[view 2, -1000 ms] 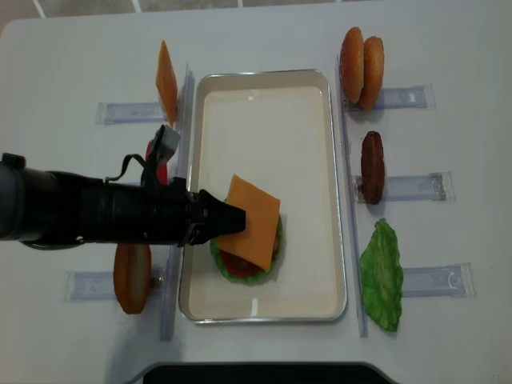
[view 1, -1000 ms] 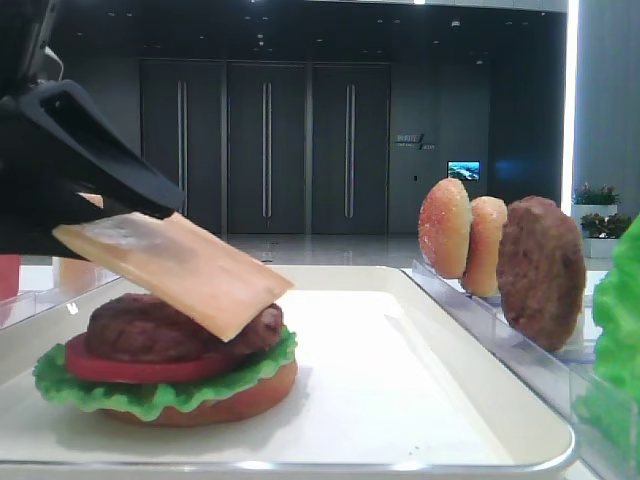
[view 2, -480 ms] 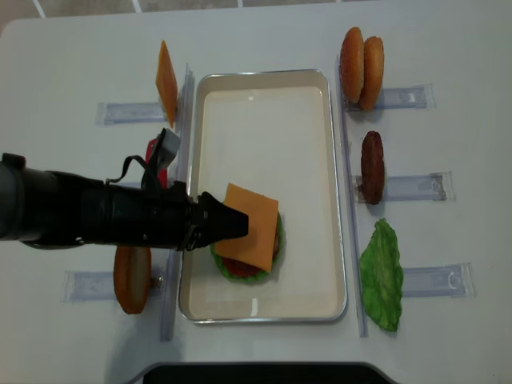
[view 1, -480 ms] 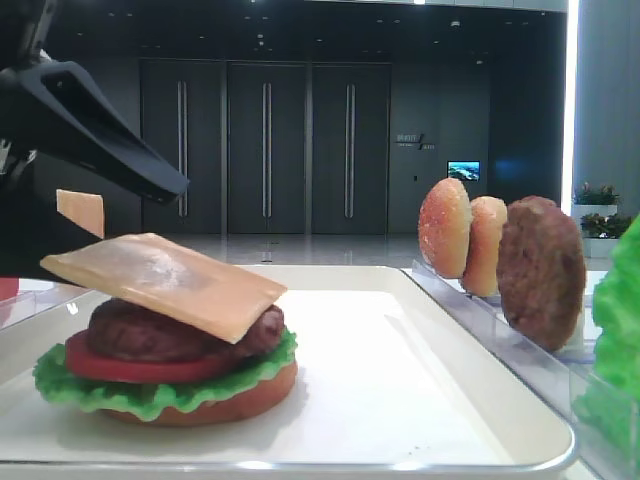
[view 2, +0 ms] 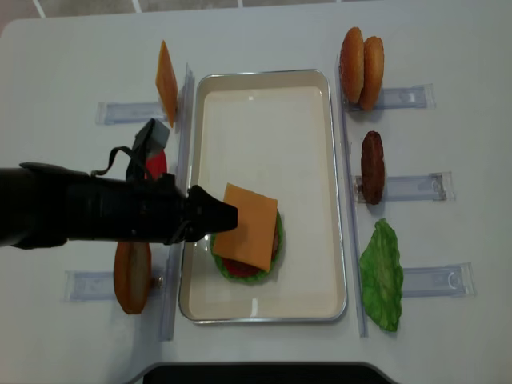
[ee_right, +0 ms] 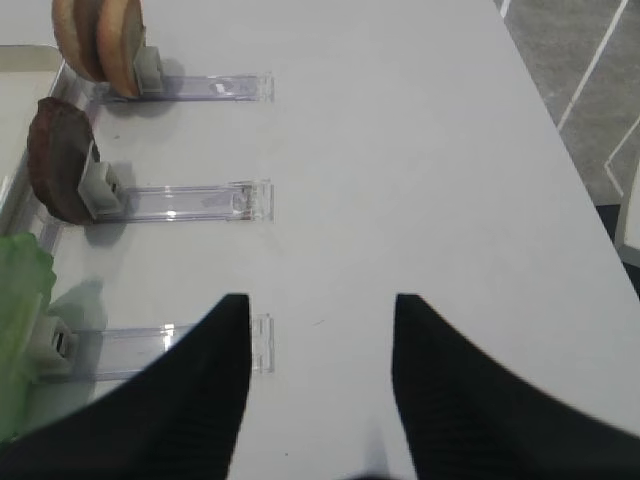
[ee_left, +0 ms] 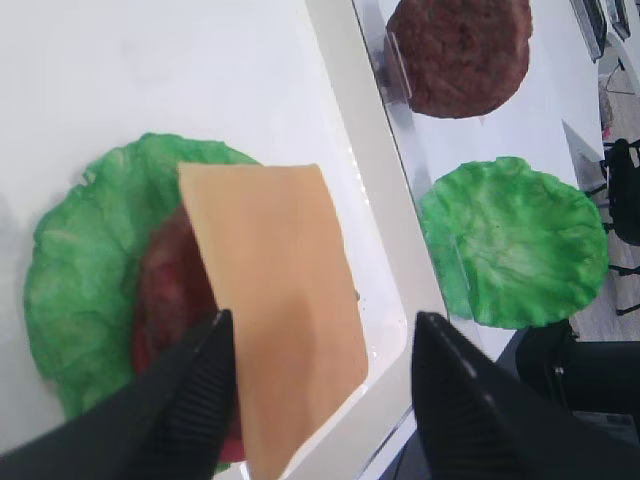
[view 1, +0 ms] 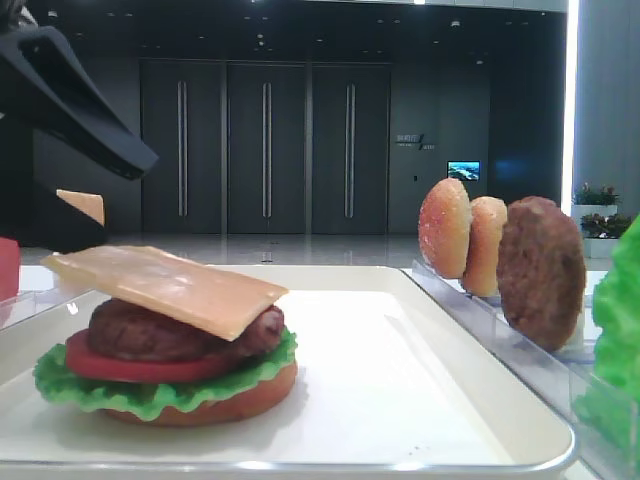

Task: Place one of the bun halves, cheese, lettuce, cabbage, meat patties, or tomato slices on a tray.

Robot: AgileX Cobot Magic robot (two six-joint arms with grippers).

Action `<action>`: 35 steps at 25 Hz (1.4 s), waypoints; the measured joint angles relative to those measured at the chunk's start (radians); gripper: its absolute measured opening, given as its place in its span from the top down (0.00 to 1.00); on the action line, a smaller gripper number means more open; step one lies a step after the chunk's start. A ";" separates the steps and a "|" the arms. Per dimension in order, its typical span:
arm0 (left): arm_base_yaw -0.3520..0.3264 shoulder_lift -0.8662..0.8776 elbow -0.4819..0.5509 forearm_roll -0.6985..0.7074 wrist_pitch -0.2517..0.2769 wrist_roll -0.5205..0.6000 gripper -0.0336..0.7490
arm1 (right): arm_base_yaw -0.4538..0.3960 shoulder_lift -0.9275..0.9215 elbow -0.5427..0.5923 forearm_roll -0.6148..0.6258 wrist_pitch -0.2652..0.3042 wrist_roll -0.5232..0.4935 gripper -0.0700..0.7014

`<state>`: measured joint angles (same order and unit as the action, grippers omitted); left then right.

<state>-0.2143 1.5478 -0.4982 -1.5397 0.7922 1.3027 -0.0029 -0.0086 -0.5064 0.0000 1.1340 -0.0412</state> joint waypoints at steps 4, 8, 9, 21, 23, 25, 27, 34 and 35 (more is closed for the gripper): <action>0.000 -0.040 0.000 0.008 -0.004 -0.038 0.41 | 0.000 0.000 0.000 0.000 0.000 0.000 0.50; 0.000 -0.053 0.000 0.044 -0.005 -0.079 0.41 | 0.000 0.000 0.000 0.000 0.000 0.000 0.50; 0.000 -0.053 0.000 0.054 -0.006 -0.086 0.41 | 0.000 0.000 0.000 0.000 0.000 0.000 0.50; 0.000 -0.088 -0.141 0.274 -0.008 -0.305 0.41 | 0.000 0.000 0.000 0.000 0.000 0.000 0.50; 0.000 -0.104 -0.212 0.408 -0.007 -0.431 0.41 | 0.000 0.000 0.000 0.000 0.000 0.000 0.50; 0.000 -0.117 -0.289 0.573 0.002 -0.600 0.41 | 0.000 0.000 0.000 0.000 0.000 0.000 0.50; 0.000 -0.122 -0.382 0.769 0.039 -0.781 0.41 | 0.000 0.000 0.000 0.000 0.000 0.000 0.50; 0.000 -0.122 -0.653 1.395 0.311 -1.221 0.41 | 0.000 0.000 0.000 0.000 0.000 0.000 0.50; 0.000 -0.122 -0.674 1.456 0.344 -1.246 0.41 | 0.000 0.000 0.000 0.000 0.000 0.000 0.50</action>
<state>-0.2143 1.4261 -1.1725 -0.0837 1.1359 0.0571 -0.0029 -0.0086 -0.5064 0.0000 1.1340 -0.0412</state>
